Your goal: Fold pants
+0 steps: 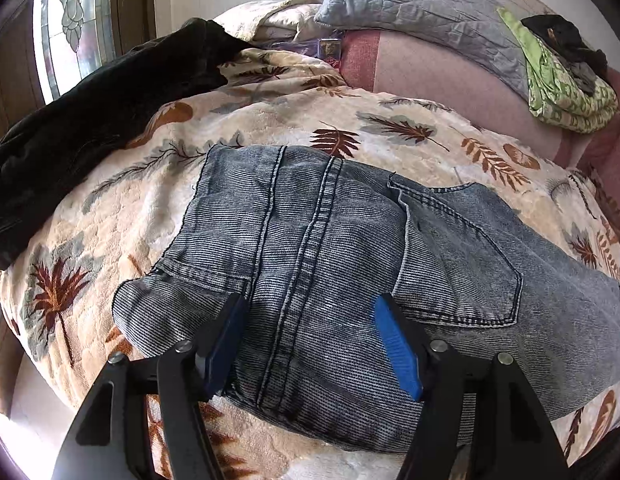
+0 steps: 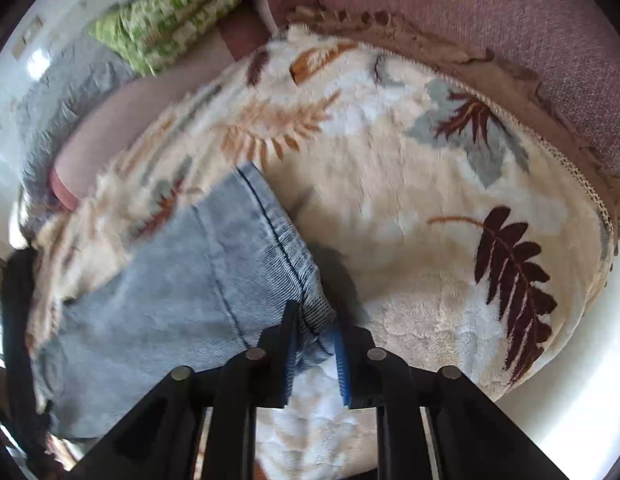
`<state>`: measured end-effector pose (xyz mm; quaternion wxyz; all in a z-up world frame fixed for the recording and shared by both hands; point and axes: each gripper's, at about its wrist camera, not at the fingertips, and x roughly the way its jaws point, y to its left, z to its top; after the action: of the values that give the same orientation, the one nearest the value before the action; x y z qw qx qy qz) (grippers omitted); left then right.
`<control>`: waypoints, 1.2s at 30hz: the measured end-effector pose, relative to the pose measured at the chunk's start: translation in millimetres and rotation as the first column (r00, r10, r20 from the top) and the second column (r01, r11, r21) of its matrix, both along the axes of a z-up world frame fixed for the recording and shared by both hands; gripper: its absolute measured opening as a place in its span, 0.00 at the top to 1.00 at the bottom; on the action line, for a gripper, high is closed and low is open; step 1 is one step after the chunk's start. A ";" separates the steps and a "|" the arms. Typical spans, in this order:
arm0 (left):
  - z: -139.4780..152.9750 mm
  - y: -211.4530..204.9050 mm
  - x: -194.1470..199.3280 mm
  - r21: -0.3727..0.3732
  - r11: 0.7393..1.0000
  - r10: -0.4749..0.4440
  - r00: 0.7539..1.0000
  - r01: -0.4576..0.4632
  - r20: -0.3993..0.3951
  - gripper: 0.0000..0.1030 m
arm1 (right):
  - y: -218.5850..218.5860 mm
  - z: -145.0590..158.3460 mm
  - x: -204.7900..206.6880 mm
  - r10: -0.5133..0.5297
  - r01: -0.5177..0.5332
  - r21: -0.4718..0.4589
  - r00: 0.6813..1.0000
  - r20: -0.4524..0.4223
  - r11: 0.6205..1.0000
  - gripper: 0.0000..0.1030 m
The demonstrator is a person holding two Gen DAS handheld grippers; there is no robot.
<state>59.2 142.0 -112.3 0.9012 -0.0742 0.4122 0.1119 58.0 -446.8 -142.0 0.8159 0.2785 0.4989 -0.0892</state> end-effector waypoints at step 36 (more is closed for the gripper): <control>10.4 0.5 -6.3 -0.008 1.000 -0.002 0.998 0.003 0.058 0.30 | -19.9 -2.9 -20.9 0.012 -0.019 0.212 0.999 0.032 0.977 0.57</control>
<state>52.8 142.5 -101.9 0.9125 -0.0807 0.3866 0.1068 37.1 -466.6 -144.9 0.7898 0.3614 0.4950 -0.0248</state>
